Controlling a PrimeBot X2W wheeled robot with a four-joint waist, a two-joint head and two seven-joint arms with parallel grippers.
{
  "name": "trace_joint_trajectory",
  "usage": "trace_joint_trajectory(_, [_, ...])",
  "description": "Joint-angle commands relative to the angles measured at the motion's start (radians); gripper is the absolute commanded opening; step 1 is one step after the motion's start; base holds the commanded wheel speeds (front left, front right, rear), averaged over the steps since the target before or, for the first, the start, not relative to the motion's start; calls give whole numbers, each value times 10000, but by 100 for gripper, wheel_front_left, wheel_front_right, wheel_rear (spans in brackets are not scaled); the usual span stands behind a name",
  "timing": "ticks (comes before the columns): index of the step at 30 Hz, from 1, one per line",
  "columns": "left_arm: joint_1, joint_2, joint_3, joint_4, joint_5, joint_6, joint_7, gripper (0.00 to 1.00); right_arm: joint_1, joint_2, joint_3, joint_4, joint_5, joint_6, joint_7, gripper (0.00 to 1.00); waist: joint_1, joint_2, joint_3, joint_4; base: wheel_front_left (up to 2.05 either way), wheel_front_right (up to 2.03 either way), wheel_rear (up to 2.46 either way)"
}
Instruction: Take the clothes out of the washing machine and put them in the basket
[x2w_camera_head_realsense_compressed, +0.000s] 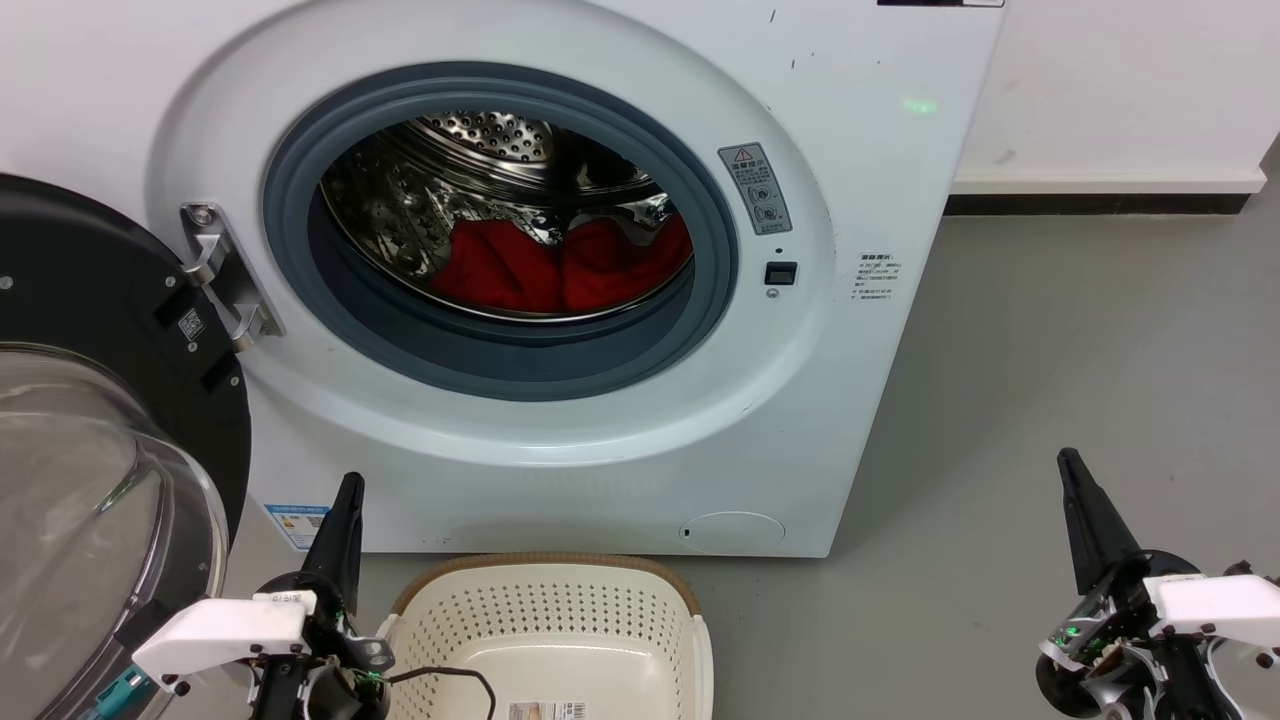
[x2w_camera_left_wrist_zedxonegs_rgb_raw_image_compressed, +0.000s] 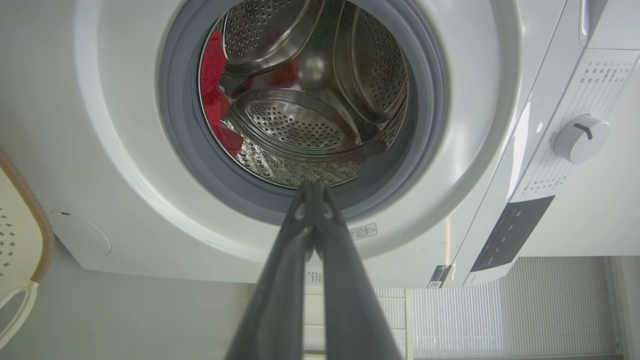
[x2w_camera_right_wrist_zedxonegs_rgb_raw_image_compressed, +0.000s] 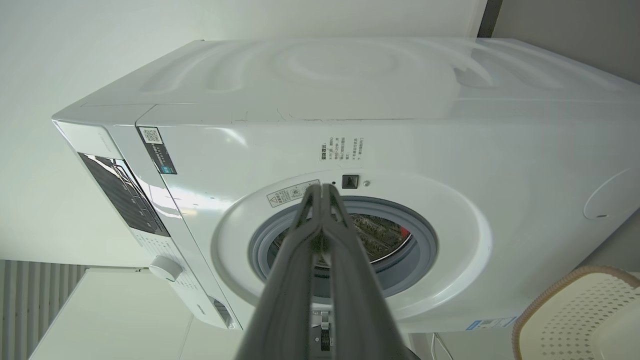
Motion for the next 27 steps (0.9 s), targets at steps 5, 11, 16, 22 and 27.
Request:
trace_joint_trajectory(5, [-60,-17,26,-4,-19,-38,18,0,-125,31,6,9,-49,0,3,0,0,0,0,0,0,0,0])
trace_joint_trajectory(11, [-60,-17,26,-4,-19,-38,18,0,-125,31,6,9,-49,0,3,0,0,0,0,0,0,0,0])
trace_joint_trajectory(16, [-60,-17,26,-4,-19,-38,18,0,-125,31,7,9,-49,0,5,0,0,0,0,0,0,0,0])
trace_joint_trajectory(22, [-60,-17,26,-4,-19,-38,17,0,-125,31,7,9,-50,0,3,0,0,0,0,0,0,0,0])
trace_joint_trajectory(27, [-60,-17,26,-4,-19,-38,17,0,-125,31,7,9,-50,0,3,0,0,0,0,0,0,0,0])
